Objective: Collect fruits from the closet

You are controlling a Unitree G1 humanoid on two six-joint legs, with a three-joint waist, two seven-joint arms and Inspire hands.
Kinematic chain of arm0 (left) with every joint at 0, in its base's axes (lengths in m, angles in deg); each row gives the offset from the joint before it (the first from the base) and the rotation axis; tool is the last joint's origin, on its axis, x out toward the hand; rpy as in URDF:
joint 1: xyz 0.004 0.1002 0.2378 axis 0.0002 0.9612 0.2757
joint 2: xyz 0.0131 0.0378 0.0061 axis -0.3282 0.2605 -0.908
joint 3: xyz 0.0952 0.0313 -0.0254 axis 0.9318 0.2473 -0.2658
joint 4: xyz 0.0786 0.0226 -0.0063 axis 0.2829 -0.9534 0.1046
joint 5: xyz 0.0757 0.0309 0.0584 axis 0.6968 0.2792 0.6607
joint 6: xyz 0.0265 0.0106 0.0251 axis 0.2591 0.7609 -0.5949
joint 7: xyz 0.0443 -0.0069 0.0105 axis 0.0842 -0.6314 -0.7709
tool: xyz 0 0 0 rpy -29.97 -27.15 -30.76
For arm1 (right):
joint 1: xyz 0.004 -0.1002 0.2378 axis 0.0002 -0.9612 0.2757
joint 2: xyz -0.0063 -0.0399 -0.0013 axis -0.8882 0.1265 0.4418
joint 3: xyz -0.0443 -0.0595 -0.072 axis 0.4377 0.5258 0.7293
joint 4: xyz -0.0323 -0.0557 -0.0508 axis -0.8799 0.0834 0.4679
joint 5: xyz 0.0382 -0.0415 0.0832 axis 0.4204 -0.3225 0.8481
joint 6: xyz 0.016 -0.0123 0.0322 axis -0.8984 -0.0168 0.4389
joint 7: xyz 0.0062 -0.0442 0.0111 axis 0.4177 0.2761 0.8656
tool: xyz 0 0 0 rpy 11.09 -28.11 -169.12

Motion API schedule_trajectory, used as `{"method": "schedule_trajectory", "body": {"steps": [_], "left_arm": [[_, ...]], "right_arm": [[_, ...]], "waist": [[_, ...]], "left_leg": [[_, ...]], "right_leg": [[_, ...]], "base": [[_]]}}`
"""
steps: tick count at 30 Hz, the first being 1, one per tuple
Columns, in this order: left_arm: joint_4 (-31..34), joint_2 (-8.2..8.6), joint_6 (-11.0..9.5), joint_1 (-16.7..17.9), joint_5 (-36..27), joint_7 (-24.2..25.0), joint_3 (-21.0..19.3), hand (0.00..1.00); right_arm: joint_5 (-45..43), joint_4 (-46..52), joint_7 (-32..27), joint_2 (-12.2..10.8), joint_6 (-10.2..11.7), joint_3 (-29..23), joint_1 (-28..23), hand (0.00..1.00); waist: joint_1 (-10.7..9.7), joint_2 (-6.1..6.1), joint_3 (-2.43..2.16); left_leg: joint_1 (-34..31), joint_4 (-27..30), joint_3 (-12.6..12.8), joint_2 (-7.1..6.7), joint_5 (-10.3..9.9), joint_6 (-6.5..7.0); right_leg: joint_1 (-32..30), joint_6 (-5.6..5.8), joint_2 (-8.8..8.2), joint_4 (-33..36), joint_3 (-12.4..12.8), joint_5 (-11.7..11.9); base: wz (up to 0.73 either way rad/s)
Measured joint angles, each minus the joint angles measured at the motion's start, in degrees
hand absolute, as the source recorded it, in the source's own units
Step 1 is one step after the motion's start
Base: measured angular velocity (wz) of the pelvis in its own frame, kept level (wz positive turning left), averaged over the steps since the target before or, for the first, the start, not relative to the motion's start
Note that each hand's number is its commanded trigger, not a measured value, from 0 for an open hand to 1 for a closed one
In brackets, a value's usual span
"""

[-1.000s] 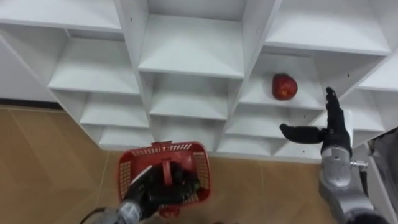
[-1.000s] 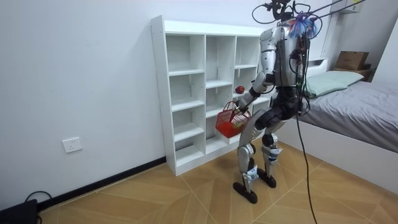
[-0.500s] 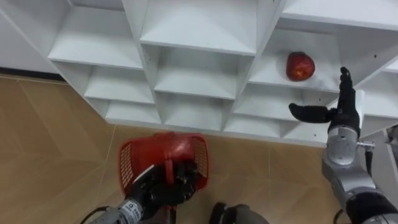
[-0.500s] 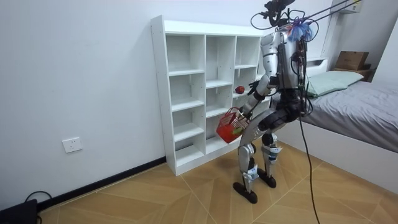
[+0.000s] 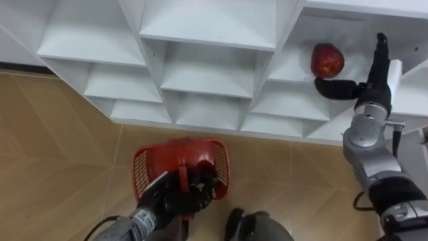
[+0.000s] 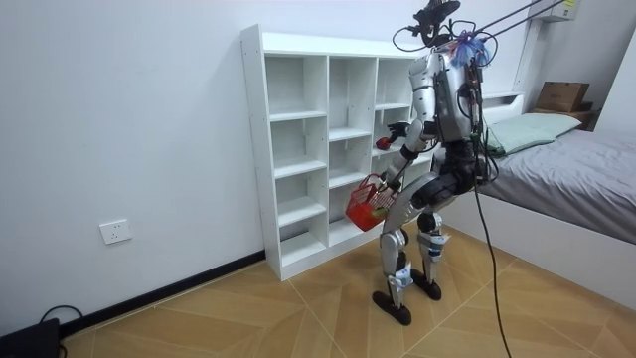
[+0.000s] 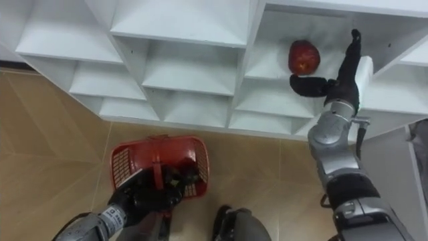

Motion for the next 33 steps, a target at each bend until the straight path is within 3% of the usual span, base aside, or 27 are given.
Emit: {"method": "schedule_trajectory", "body": {"steps": [5, 19, 33], "left_arm": [[0.0, 0.07, 0.4, 0.0, 0.1, 0.4, -0.2, 1.0], [0.0, -0.02, 1.6, 0.4, 0.2, -0.3, 0.2, 1.0], [-0.4, 0.46, 2.7, 0.3, 1.2, -2.4, 2.1, 1.0]], "right_arm": [[-4.0, 2.1, -1.3, 0.0, -0.5, -0.5, 0.1, 0.0], [-4.0, 6.4, -4.3, 0.0, -1.8, -1.0, 2.9, 0.0], [-3.5, 6.5, -4.1, 0.1, -3.9, -0.8, 3.0, 0.0]], "waist": [[0.0, -0.33, -0.01], [-0.2, -0.4, -0.1], [0.0, -0.41, -0.11]], "left_leg": [[-0.1, -0.5, 0.2, -0.06, 0.0, 0.0], [1.1, -3.6, 1.6, -0.1, 0.8, 0.58], [2.1, -13.1, 2.3, -0.89, 5.7, 2.05]], "right_leg": [[-0.3, 0.15, 0.1, -0.1, 0.4, -0.2], [0.1, 0.46, 0.07, -3.2, 1.0, 1.4], [1.6, 1.71, 0.13, -13.3, 0.2, 6.6]], "base": [[-0.01], [-0.03], [0.02]]}}
